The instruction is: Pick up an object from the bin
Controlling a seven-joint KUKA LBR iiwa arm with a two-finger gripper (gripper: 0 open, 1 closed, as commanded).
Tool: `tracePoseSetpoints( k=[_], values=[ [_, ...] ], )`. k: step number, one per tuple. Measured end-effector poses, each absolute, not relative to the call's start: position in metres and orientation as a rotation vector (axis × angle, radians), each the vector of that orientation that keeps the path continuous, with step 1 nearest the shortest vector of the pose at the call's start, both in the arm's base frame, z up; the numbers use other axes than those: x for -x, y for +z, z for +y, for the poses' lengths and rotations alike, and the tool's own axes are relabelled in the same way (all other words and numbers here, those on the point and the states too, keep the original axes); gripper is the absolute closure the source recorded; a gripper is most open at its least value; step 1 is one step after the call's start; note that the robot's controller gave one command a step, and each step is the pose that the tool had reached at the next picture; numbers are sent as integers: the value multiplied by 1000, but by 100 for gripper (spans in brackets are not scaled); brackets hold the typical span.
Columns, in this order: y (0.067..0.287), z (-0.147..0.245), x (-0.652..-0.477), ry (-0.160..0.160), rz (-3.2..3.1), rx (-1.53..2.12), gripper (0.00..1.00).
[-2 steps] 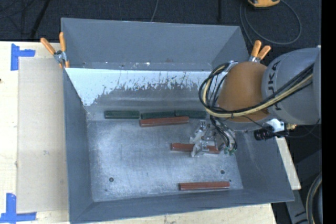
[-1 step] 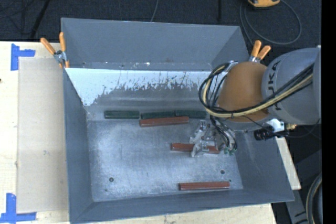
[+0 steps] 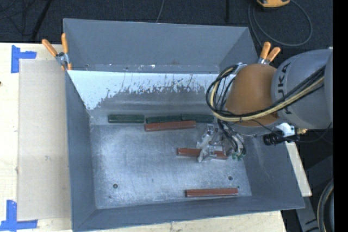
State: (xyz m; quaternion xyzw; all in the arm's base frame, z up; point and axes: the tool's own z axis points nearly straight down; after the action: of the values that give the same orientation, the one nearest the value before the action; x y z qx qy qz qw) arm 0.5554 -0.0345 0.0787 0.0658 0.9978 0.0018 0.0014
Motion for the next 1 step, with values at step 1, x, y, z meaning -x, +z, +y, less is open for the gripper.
tracePoseSetpoints(
  k=[1],
  values=[
    [85, -35, -553, 4, 3137, -207, 100]
  ],
)
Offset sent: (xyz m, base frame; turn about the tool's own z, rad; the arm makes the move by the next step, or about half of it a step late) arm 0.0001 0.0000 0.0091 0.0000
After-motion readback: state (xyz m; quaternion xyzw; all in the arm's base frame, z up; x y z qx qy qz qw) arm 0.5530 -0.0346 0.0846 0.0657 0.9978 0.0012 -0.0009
